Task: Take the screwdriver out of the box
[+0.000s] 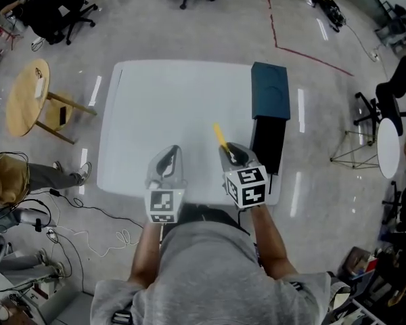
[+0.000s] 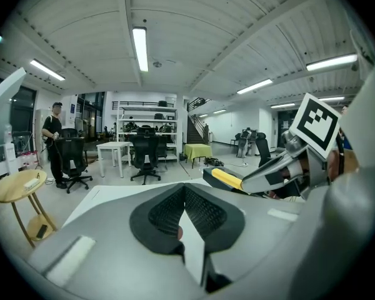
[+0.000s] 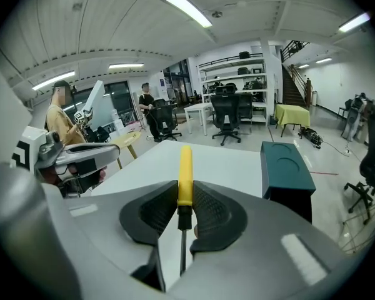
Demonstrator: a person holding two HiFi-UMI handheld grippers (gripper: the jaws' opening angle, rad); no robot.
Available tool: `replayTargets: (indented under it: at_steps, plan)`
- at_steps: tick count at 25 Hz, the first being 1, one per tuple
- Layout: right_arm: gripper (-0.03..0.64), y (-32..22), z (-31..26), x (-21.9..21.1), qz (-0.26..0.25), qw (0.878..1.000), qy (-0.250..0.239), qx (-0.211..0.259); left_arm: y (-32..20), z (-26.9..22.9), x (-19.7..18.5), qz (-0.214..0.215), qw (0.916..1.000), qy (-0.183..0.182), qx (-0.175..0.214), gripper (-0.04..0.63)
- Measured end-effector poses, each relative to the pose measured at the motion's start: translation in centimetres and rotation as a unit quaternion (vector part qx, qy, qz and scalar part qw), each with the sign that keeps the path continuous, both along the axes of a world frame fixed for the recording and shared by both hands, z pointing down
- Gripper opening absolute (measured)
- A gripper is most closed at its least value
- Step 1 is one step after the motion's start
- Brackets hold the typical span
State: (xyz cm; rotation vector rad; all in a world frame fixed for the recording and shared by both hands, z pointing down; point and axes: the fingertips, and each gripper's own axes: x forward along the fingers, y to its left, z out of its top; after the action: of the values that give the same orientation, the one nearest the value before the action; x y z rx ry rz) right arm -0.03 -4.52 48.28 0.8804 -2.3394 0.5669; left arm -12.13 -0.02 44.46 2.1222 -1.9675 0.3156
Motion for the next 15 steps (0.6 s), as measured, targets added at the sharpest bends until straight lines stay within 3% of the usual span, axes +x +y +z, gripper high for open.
replayTargets:
  at_steps: [15]
  plan:
    - [0.077,-4.7,2.0,-6.8,-0.035,0.999,0.009,-0.027,-4.1,1.6,-6.6,-0.036,0.999,0.009,-0.025,0.012]
